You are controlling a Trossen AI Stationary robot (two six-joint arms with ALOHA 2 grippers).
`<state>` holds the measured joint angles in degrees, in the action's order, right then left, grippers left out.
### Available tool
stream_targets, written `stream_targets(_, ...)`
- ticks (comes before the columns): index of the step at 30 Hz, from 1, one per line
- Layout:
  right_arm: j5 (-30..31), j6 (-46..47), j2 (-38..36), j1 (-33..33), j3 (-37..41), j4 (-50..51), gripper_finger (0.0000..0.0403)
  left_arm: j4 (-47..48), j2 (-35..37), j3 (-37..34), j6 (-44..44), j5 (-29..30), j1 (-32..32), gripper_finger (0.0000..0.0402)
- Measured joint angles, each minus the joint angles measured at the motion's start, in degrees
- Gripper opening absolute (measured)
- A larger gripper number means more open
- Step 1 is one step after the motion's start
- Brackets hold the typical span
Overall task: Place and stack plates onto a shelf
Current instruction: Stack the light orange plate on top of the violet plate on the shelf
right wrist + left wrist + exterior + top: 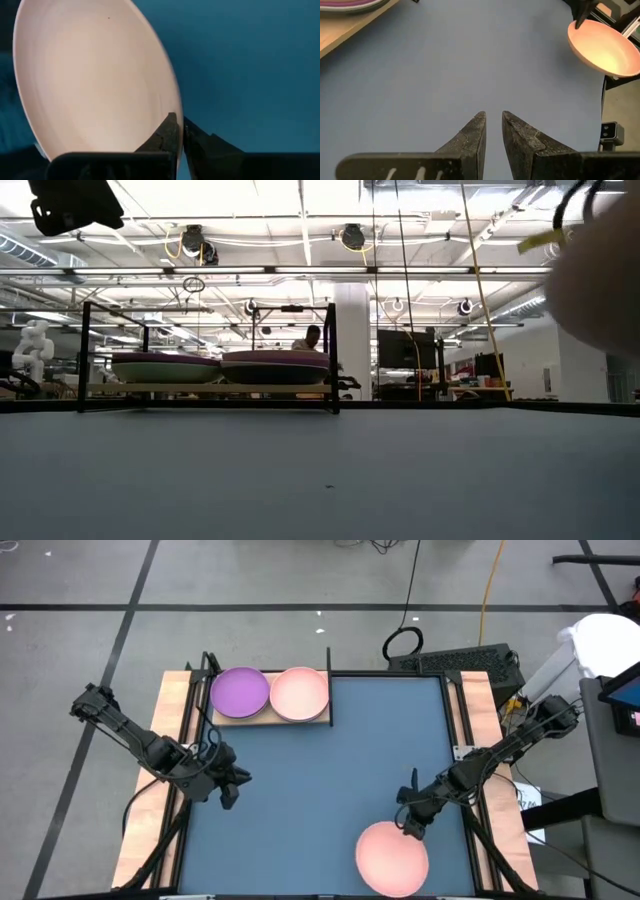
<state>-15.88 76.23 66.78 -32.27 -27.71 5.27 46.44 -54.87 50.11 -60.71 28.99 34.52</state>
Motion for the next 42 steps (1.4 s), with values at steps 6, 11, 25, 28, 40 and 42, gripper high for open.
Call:
stream_targets(6,5.35,5.21,0.00,0.06,-4.94,3.23,0.0001,0.00,0.00,0.00,-0.86,0.00,0.00,0.0067)
stream_targets(11,9.29,8.31,0.00,0.06,-10.78,11.15,0.0001,-0.47,0.00,0.00,1.06,-0.29,-1.13,0.0067)
stream_targets(25,27.87,16.10,0.00,0.28,-21.27,19.48,0.0000,-7.10,0.02,0.00,2.06,-2.93,-1.24,0.0068)
stream_targets(28,31.01,16.25,0.00,1.53,-22.71,19.53,0.0000,-8.06,0.02,0.00,1.19,-3.53,-1.22,0.0082)
stream_targets(40,28.43,10.55,4.92,11.77,-34.81,27.65,0.0000,-15.75,-0.33,-0.02,-11.88,-1.70,-2.83,0.0277)
stream_targets(42,27.81,8.57,5.78,12.74,-36.99,29.39,0.0000,-21.35,-0.31,-0.01,-10.65,-1.61,-3.70,0.0293)
